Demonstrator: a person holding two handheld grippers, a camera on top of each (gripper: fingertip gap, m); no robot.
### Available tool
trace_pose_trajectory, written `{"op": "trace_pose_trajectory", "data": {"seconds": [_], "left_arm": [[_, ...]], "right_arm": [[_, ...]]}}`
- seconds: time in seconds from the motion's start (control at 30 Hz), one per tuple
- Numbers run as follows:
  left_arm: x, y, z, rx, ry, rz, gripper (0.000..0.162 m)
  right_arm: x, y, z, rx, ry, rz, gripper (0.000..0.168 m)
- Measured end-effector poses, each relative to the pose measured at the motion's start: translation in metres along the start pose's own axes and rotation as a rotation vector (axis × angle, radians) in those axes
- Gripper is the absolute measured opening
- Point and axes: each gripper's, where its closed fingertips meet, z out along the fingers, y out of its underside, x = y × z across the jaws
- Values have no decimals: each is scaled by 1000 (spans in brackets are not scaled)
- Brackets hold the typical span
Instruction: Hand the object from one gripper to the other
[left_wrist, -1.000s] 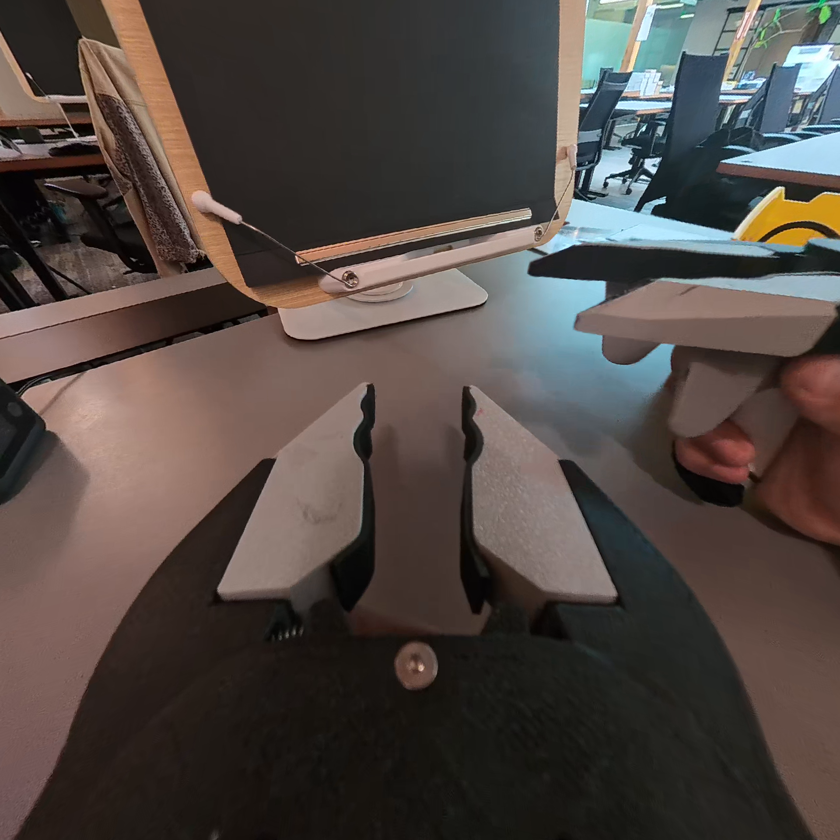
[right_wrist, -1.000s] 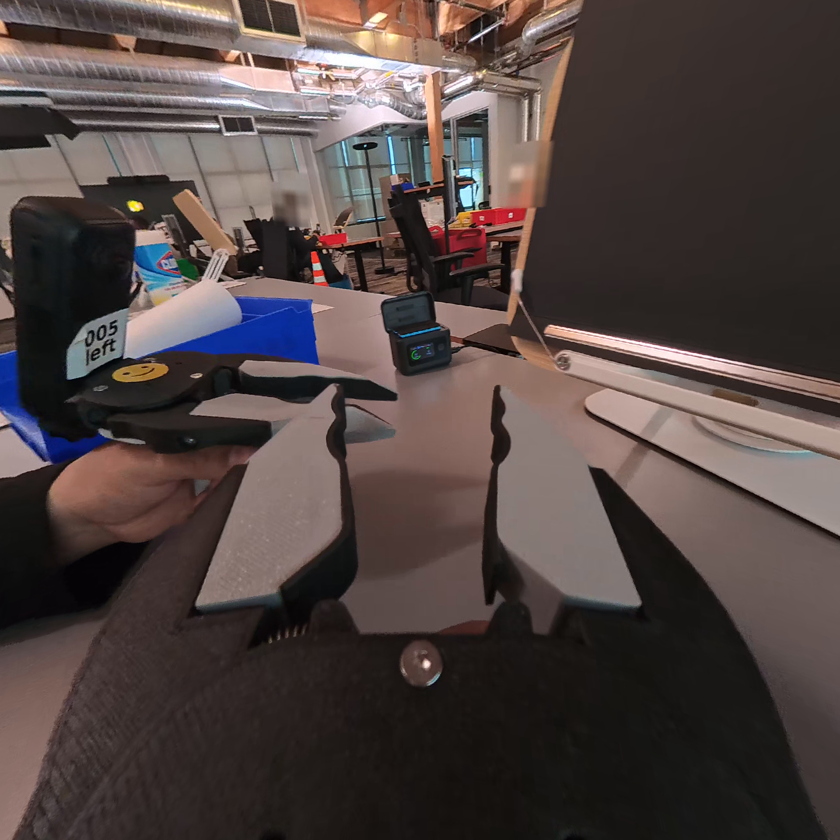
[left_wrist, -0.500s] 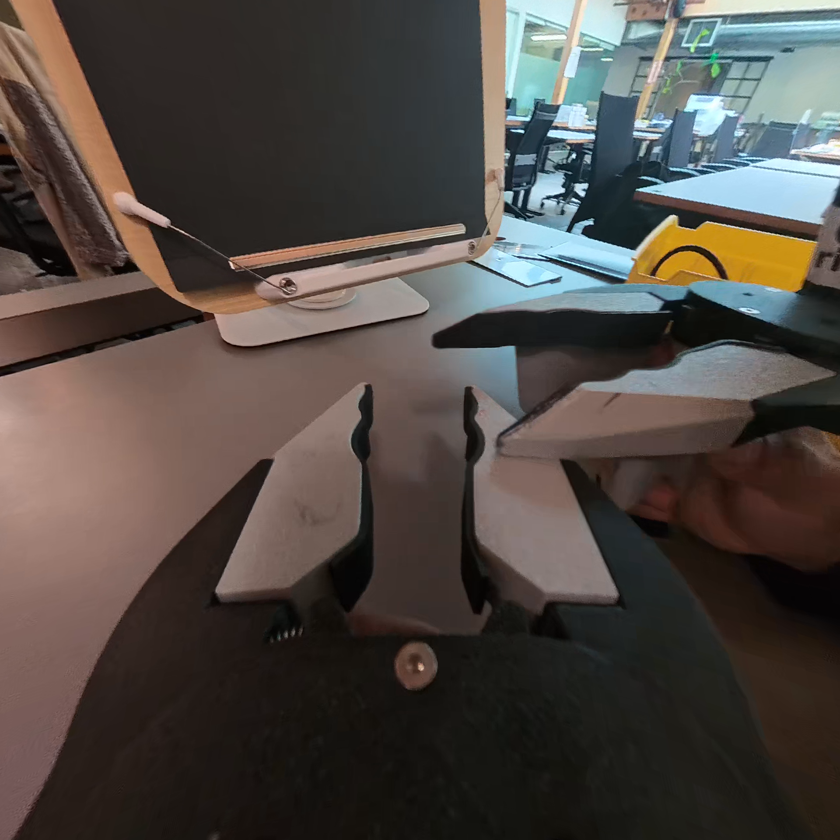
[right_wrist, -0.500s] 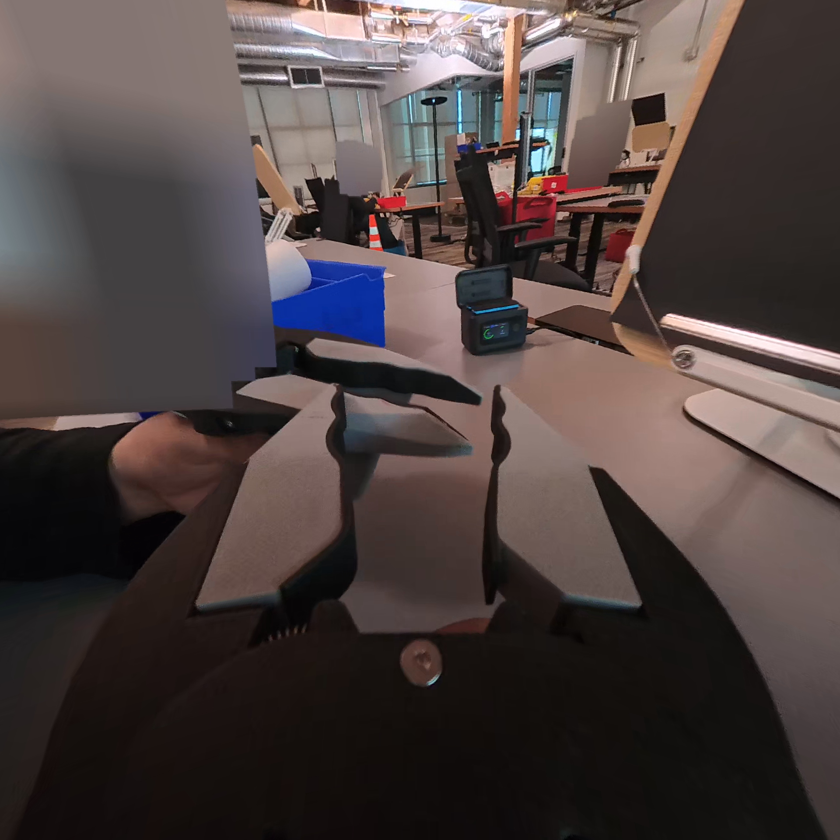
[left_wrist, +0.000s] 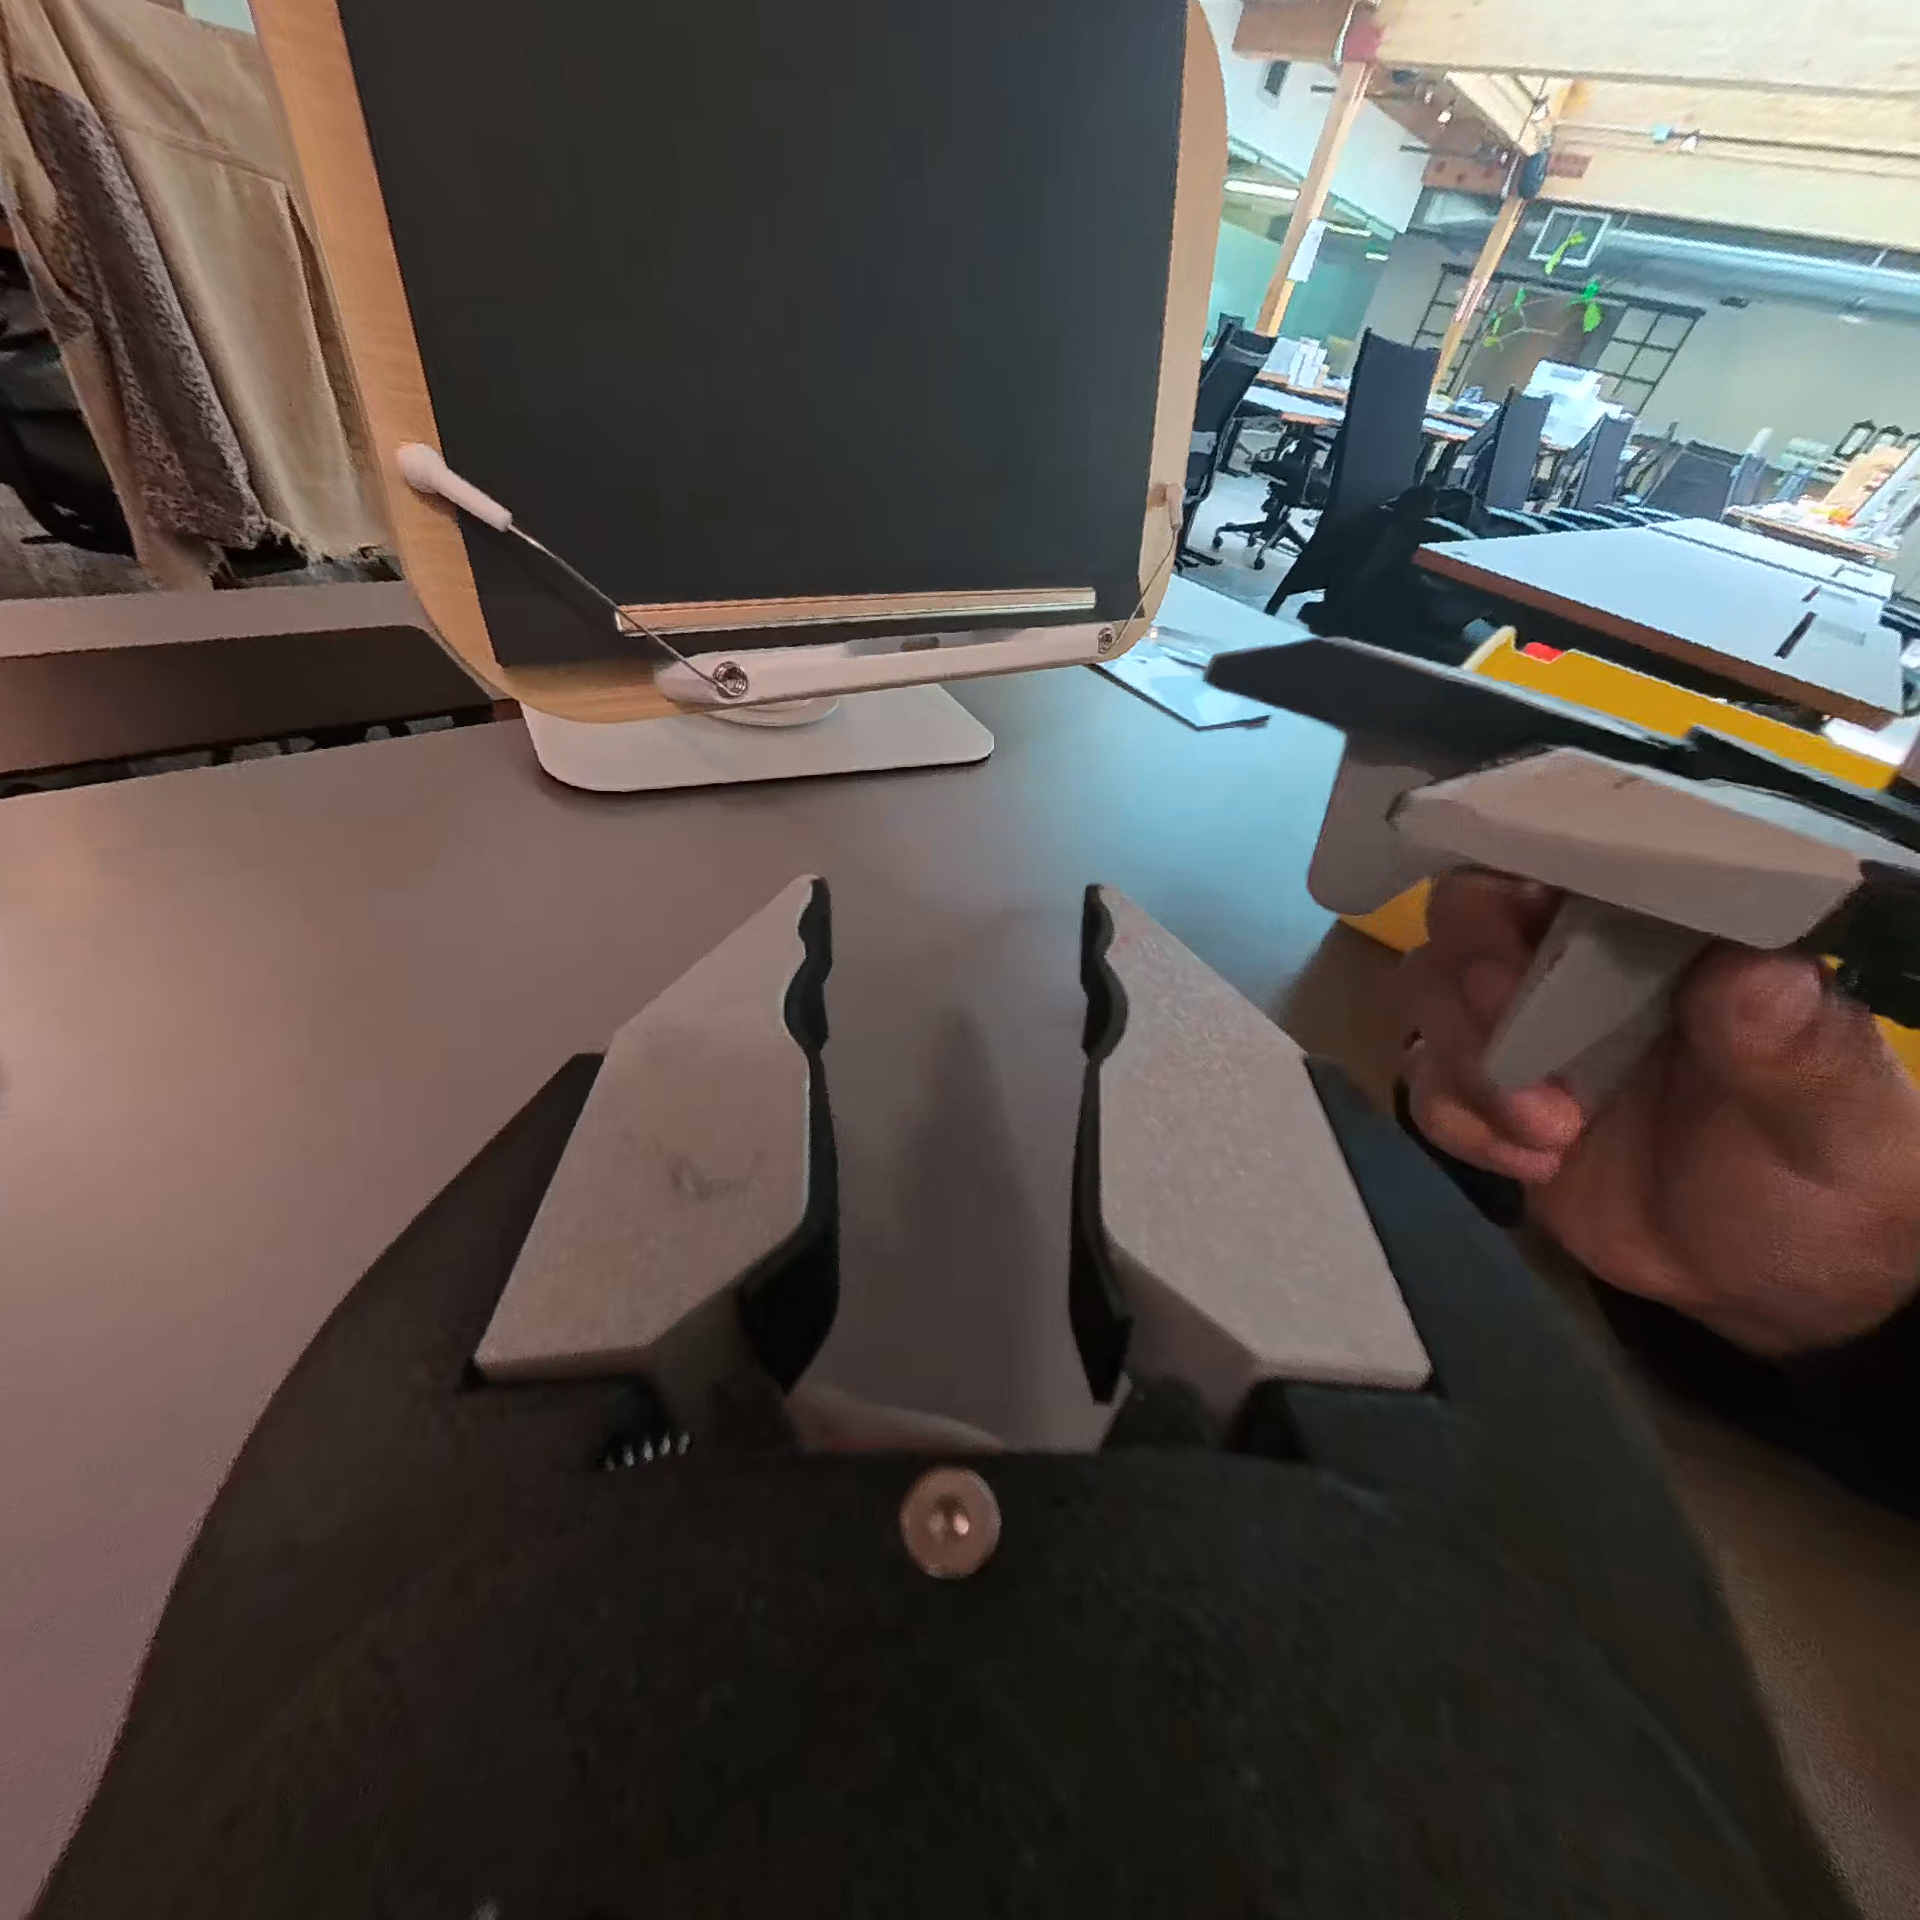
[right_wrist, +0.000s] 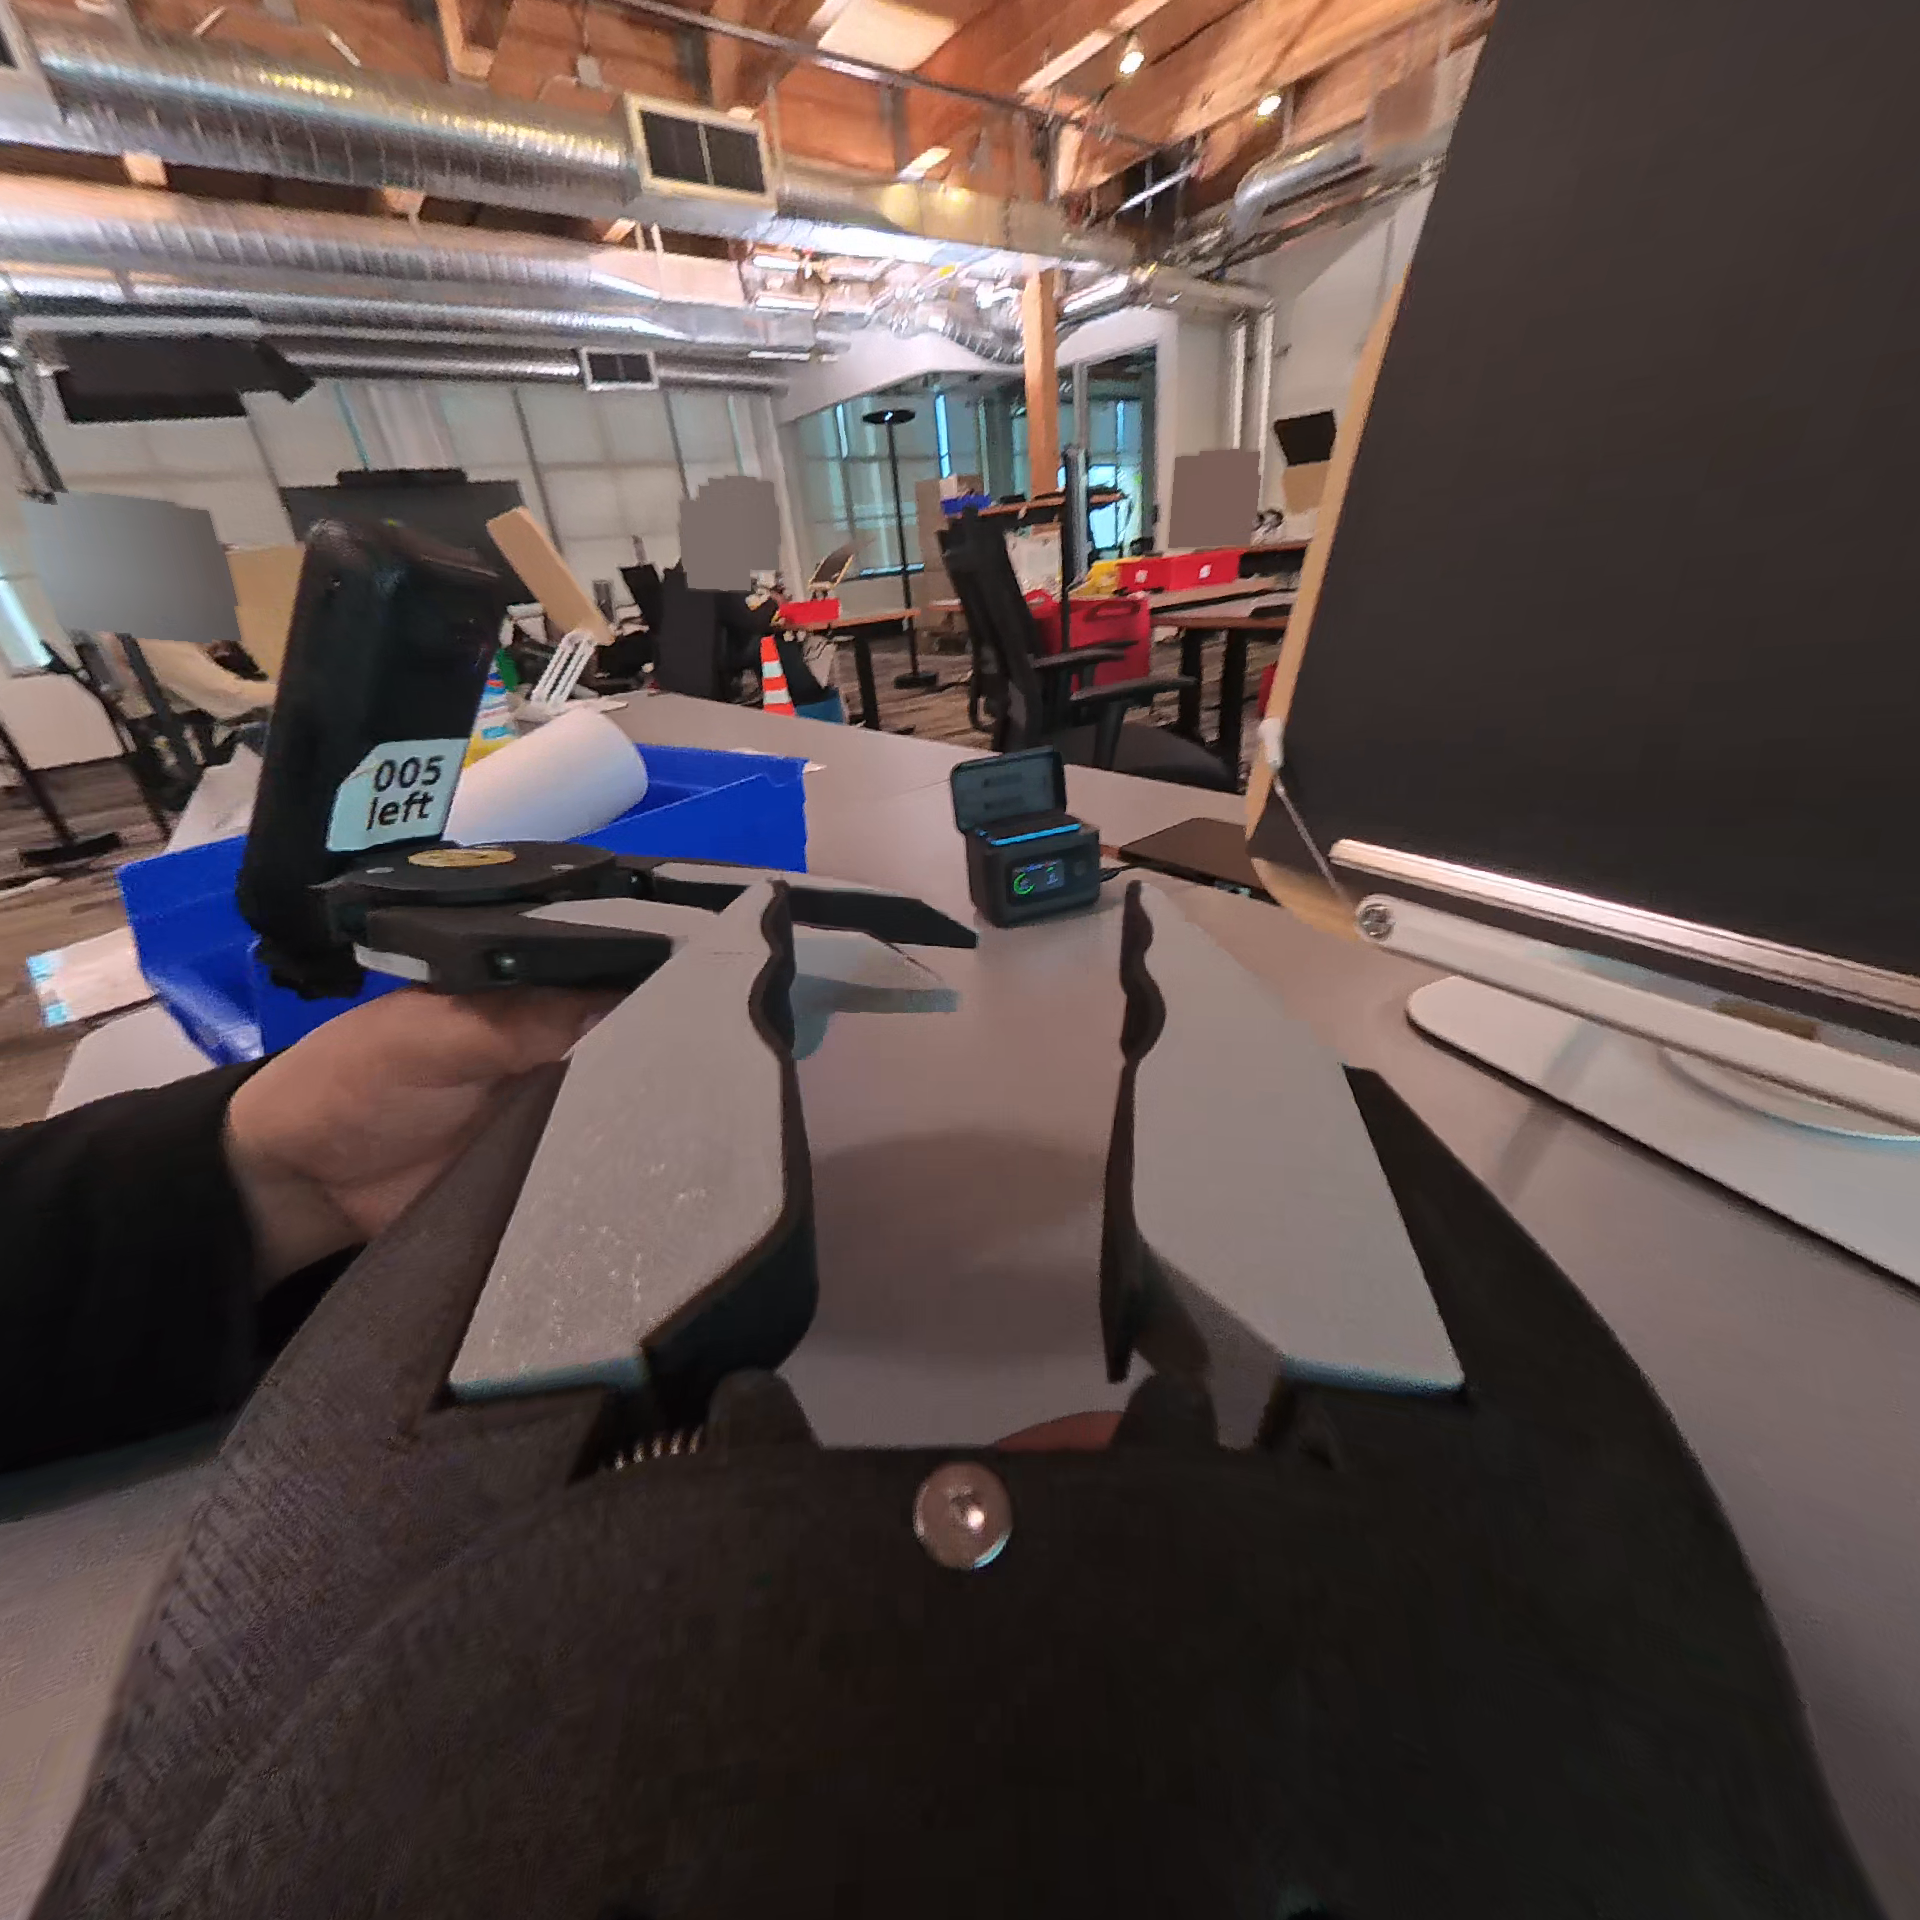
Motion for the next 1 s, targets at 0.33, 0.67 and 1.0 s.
{"op": "trace_pose_trajectory", "data": {"seconds": [0.33, 0.67, 1.0], "left_arm": [[23, 5, -95, -100, -62, 87, 55], [-55, -53, -239, -143, -356, 217, 56], [-174, -50, -268, -260, -523, 101, 58]], "right_arm": [[28, 17, -7, -30, 110, 10, 58], [27, 17, -4, -23, 72, 111, 59], [-1, 1, -3, -4, 2, 102, 58]]}}
